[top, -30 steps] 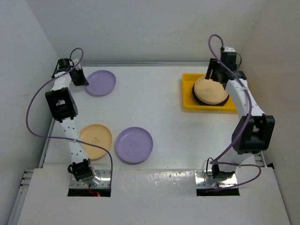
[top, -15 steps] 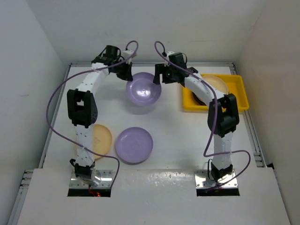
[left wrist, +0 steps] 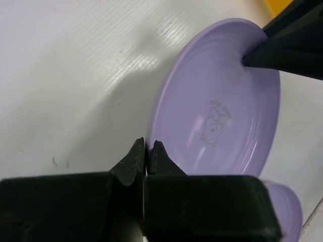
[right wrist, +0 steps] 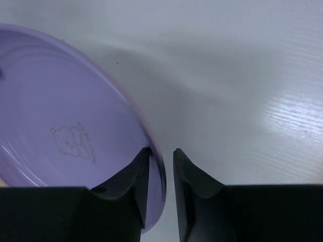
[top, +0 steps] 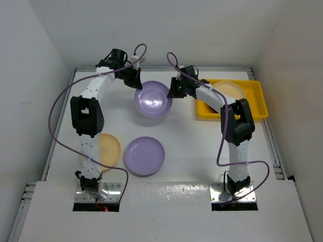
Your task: Place the plates into the plastic bin on the countertop
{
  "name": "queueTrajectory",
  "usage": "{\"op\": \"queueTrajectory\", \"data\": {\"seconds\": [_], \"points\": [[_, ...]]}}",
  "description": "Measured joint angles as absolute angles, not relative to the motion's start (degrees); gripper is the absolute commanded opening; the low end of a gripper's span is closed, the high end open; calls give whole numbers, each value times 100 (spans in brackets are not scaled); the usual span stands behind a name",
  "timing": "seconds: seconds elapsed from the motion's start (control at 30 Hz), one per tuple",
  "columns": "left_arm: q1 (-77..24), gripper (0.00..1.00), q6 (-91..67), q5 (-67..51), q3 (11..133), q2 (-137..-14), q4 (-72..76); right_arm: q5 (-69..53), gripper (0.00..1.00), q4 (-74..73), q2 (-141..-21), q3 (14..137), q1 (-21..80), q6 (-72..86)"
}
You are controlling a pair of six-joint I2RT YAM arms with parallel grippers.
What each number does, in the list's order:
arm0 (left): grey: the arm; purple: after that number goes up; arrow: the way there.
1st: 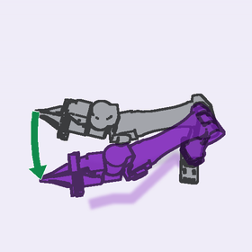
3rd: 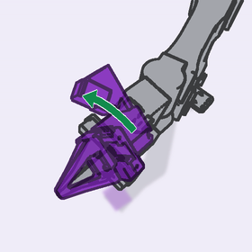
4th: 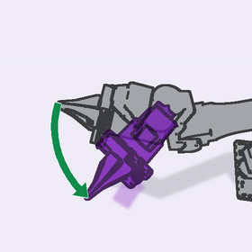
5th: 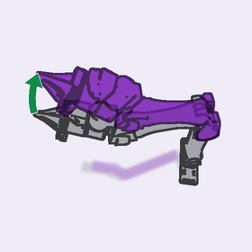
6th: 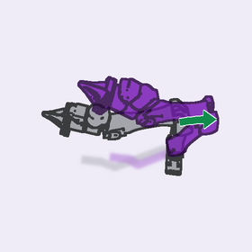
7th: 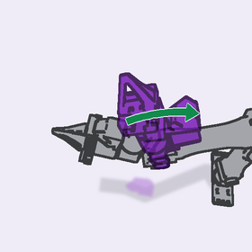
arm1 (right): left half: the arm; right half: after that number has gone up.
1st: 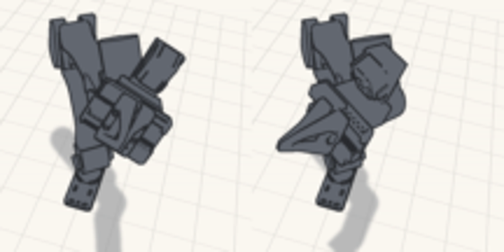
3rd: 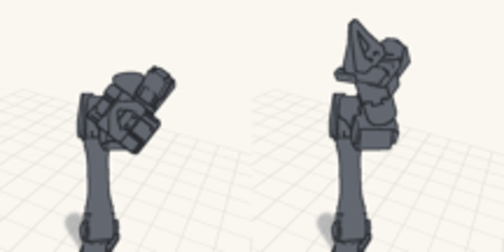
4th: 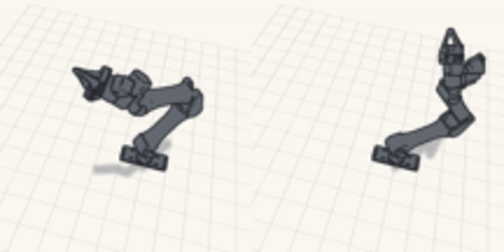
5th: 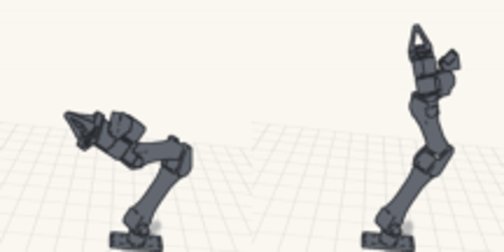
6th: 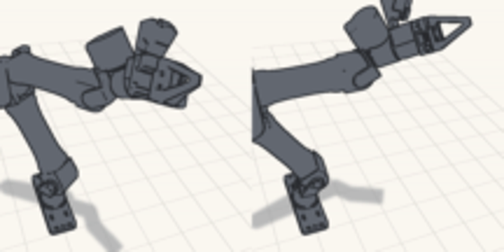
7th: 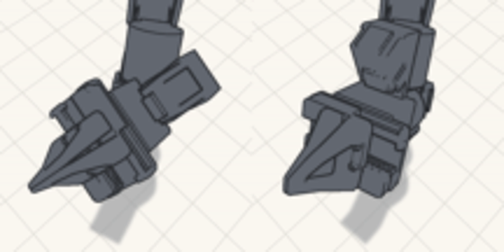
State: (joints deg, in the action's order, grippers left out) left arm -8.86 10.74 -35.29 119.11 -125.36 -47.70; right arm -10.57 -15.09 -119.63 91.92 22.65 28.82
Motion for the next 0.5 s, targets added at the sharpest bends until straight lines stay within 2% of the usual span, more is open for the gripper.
{"op": "queueTrajectory", "data": {"seconds": [0.03, 0.07, 0.1, 0.17, 0.23, 0.27, 0.3, 0.4, 0.5], "points": [[-891, 0, 1070, -3590, 11911, -12536, -4772, -1059, 24, -1487, -11963, 9190, 2265, 2880], [-893, 0, 1072, -3640, 11911, -12536, -4775, -1066, 9, -1457, -11963, 9181, 2261, 2884], [-893, 0, 1072, -3682, 11911, -12536, -4777, -1074, 0, -1439, -11963, 9179, 2248, 2871], [-895, 0, 1111, -3673, 11911, -12536, -4746, -1157, 0, -1411, -11963, 9164, 2217, 2904], [-871, 62, 1129, -3688, 11911, -12536, -4718, -1243, 0, -1347, -11952, 9133, 2198, 2926], [-847, 83, 1125, -3736, 11920, -12536, -4713, -1256, 0, -1299, -11931, 9083, 2182, 2980], [-810, 100, 1070, -3795, 11944, -12536, -4735, -1245, 0, -1216, -11869, 8971, 2143, 3079], [-725, 100, 906, -3820, 12018, -12536, -4801, -1269, 0, -1015, -11459, 8322, 1756, 3433], [-550, 100, 869, -3623, 12068, -12536, -4799, -1260, 0, -932, -10694, 7518, 819, 3758]]}}
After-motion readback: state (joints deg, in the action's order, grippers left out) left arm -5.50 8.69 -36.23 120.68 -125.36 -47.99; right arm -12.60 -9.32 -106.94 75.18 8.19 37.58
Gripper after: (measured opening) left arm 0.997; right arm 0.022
